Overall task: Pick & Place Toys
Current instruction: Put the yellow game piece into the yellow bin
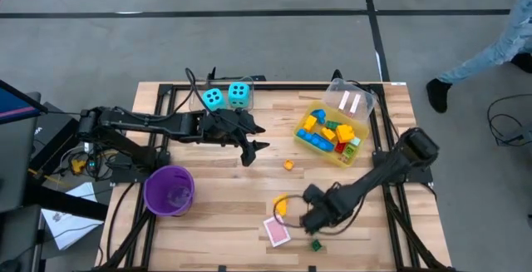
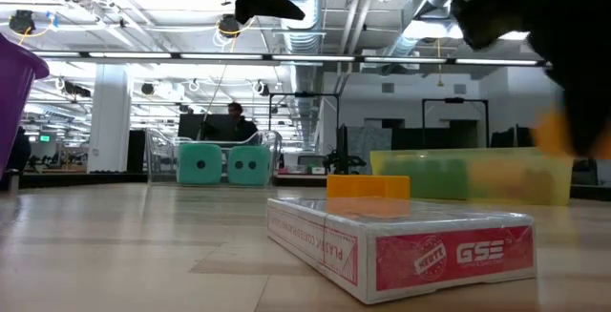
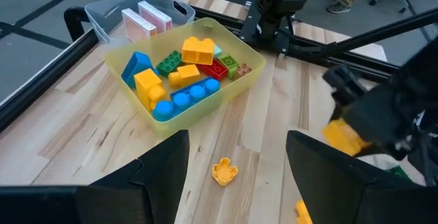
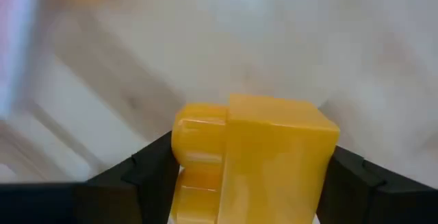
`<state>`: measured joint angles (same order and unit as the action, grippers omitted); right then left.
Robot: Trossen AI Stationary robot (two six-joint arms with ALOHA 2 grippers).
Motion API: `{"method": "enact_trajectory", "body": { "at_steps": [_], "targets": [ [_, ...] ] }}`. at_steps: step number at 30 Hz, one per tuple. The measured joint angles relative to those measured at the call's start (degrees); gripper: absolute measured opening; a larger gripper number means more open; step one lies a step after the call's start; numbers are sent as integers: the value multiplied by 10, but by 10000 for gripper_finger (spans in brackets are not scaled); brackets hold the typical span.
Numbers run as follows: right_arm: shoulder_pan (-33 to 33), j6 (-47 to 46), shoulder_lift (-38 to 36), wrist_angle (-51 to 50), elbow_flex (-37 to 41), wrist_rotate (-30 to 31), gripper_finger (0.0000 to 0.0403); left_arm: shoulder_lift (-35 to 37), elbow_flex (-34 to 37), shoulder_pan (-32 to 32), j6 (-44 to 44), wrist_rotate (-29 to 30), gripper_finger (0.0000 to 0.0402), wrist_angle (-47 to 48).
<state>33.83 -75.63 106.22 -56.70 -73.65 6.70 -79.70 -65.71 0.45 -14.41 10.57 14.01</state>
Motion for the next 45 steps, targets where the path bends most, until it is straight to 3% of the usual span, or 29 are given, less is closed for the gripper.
{"method": "enact_trajectory", "body": {
  "at_steps": [8,15,22,29,35,45],
  "targets": [
    [-87,10,-119,-100,-1,133,255,0,0,0,-49,0,239,1],
    [-202,136,-208,-177,-1,203,255,0,0,4,-75,0,225,2],
    [-358,296,-278,-178,-1,234,255,0,0,23,-100,0,214,1],
    [-527,413,-303,-148,-1,236,255,0,0,31,-103,0,213,1],
    [-646,448,-290,-92,-1,202,255,0,0,31,-103,7,213,1],
    [-744,462,-251,-56,5,129,255,0,0,31,-114,19,213,1]
  ]
}}
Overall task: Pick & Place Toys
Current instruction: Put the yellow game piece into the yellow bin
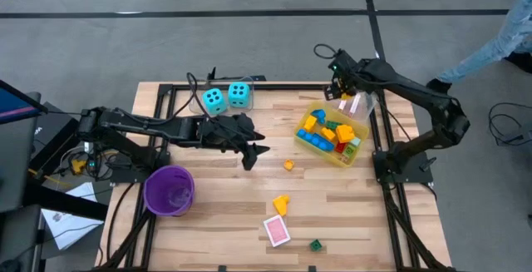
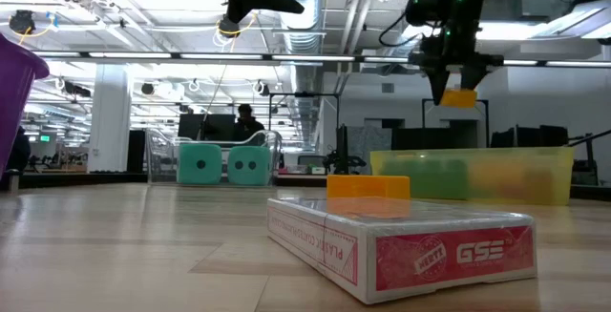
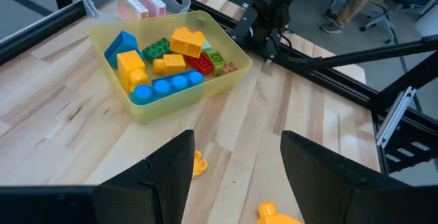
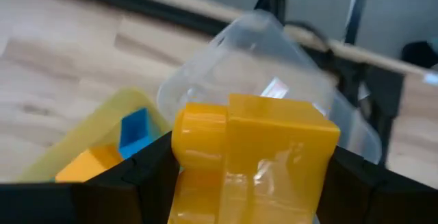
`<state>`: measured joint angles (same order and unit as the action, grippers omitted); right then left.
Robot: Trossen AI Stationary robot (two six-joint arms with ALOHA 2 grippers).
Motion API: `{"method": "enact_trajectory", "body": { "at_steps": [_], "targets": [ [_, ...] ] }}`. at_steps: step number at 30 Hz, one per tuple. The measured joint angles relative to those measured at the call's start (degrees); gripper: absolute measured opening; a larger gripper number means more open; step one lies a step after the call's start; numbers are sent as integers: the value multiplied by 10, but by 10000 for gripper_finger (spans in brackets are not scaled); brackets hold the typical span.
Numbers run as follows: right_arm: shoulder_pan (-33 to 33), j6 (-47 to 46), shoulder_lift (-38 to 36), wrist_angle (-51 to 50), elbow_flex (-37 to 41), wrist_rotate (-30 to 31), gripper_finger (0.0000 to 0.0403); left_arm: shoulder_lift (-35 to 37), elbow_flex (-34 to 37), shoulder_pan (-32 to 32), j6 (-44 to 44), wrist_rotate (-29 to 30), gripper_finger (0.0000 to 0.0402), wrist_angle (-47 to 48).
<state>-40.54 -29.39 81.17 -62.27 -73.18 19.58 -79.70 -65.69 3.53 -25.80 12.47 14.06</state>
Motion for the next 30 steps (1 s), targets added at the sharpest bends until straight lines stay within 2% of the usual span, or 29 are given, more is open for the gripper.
{"method": "enact_trajectory", "body": {
  "at_steps": [4,9,13,25,30],
  "targets": [
    [29,-12,-14,26,51,-29,255,0,0,0,-16,0,213,0],
    [84,-63,-46,92,170,-60,255,0,0,0,-16,0,213,0],
    [116,-85,-55,135,233,-62,255,0,0,-2,-16,0,213,0],
    [119,-87,-43,204,255,-61,255,0,0,-3,-20,-1,213,-1],
    [119,-83,-43,213,255,-61,281,0,0,-3,-21,-1,213,-1]
  ]
}}
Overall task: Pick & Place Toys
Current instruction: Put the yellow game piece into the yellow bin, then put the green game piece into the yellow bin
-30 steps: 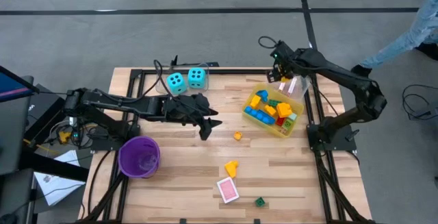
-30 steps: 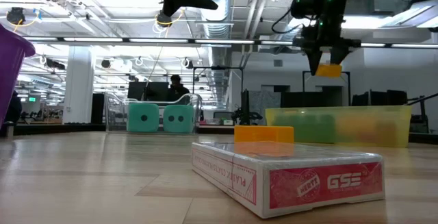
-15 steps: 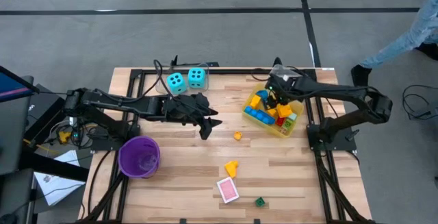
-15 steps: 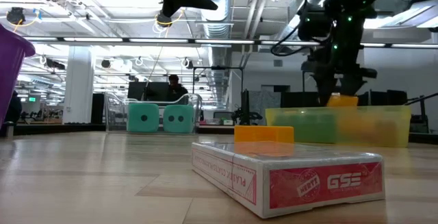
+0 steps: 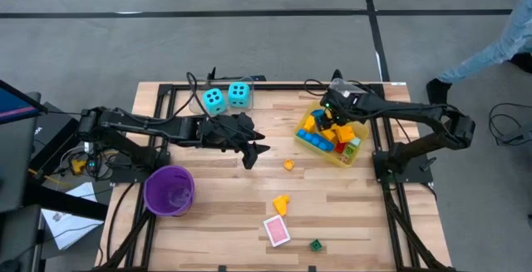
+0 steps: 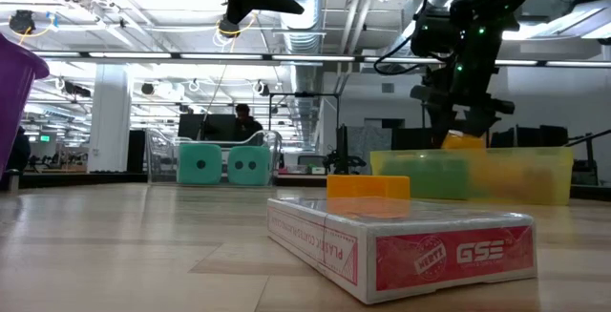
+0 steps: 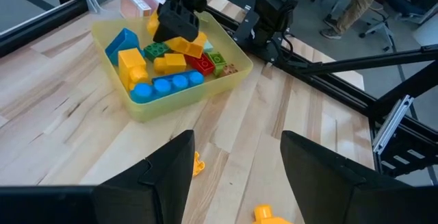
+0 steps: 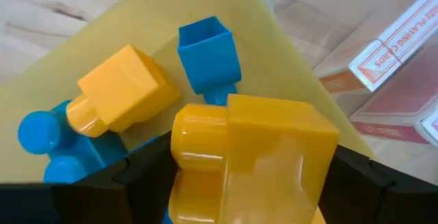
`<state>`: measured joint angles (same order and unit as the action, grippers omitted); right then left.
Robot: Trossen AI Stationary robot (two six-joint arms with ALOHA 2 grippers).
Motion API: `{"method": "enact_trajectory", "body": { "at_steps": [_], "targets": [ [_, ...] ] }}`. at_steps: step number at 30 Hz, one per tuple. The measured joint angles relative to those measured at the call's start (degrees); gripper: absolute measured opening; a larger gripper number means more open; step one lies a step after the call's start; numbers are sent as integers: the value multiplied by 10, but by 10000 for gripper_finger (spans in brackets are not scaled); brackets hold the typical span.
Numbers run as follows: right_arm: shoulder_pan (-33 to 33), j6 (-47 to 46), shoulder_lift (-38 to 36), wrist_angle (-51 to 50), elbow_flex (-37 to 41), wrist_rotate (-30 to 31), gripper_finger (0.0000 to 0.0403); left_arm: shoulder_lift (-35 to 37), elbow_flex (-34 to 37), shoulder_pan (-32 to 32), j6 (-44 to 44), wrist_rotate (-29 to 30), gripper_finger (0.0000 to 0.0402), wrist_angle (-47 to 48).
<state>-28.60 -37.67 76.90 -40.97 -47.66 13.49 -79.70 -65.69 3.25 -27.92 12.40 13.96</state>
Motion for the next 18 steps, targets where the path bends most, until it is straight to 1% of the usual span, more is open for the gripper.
{"method": "enact_trajectory", "body": {
  "at_steps": [4,11,14,18],
  "targets": [
    [-1,0,0,2,0,-2,298,0,0,0,0,0,213,0],
    [0,-3,-4,-2,0,-21,304,0,0,0,1,0,213,0],
    [1,-3,-23,-1,0,-33,305,0,0,0,1,0,213,-1],
    [1,-15,-75,-3,0,-53,306,0,0,0,2,0,213,-1]
  ]
}}
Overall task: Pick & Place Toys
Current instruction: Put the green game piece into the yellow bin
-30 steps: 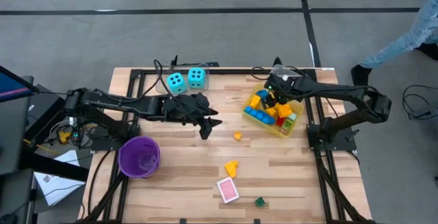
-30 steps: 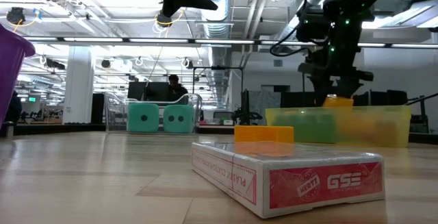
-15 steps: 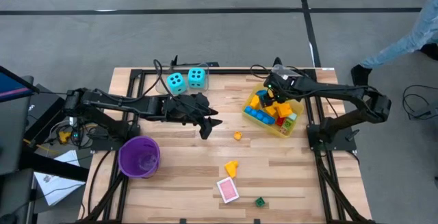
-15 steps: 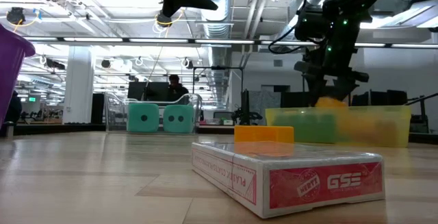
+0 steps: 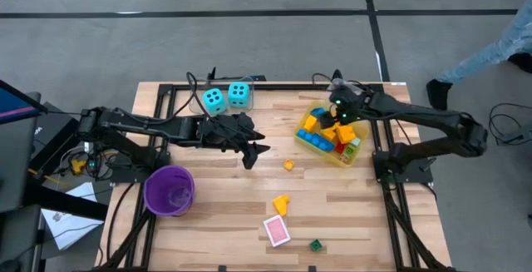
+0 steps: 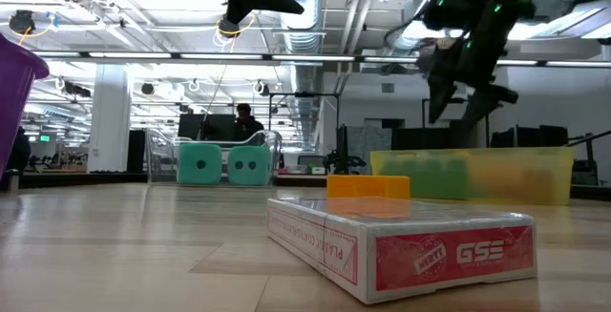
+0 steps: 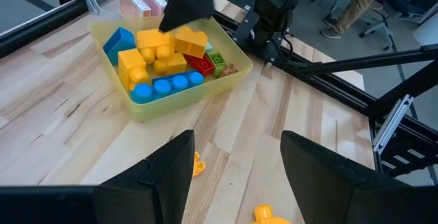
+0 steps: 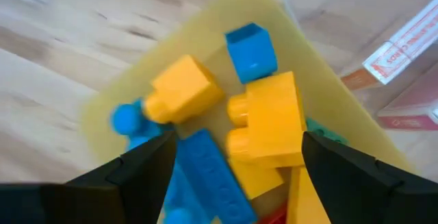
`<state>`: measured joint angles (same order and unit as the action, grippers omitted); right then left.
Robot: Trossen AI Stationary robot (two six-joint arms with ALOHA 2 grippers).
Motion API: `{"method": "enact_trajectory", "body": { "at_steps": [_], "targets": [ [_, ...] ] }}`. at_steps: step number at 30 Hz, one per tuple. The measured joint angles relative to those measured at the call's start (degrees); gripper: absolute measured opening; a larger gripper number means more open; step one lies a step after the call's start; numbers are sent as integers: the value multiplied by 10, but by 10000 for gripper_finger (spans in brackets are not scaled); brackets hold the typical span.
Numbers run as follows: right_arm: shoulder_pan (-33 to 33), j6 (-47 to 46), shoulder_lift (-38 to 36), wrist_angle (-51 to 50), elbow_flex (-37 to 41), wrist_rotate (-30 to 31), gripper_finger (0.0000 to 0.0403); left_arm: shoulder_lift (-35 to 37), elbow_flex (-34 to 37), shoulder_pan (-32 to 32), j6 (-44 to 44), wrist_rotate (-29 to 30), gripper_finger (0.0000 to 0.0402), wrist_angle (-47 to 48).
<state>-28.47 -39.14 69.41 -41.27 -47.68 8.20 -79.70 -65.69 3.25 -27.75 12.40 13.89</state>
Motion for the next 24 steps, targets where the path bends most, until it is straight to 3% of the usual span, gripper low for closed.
{"method": "enact_trajectory", "body": {
  "at_steps": [6,13,24],
  "targets": [
    [28,-63,-108,-12,0,-11,306,0,0,0,22,0,213,-3],
    [128,-141,-192,-11,0,-28,306,0,0,0,60,0,213,-27],
    [313,-308,-202,-11,0,-21,306,0,0,0,65,12,213,-37]
  ]
}}
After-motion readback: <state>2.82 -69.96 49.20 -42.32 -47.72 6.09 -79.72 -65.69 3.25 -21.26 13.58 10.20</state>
